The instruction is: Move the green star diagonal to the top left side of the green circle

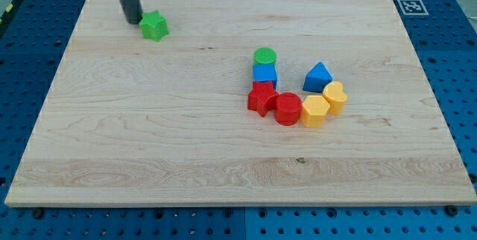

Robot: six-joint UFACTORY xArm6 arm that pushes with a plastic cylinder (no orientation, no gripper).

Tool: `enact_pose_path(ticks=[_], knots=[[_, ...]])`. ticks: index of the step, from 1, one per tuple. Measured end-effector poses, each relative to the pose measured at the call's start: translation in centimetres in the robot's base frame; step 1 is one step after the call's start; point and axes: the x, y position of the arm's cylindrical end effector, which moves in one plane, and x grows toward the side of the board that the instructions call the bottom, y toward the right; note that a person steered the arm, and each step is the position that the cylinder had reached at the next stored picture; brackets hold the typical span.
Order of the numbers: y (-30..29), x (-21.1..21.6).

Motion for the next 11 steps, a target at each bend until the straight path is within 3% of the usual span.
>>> enact_pose_path(ticks=[1, 3, 5, 8, 10, 11], knots=[[1.5, 2.0], [-2.2, 7.1], [4.5, 5.2], [5.0, 2.7], [8.3, 4.3], [8.4, 2.1]])
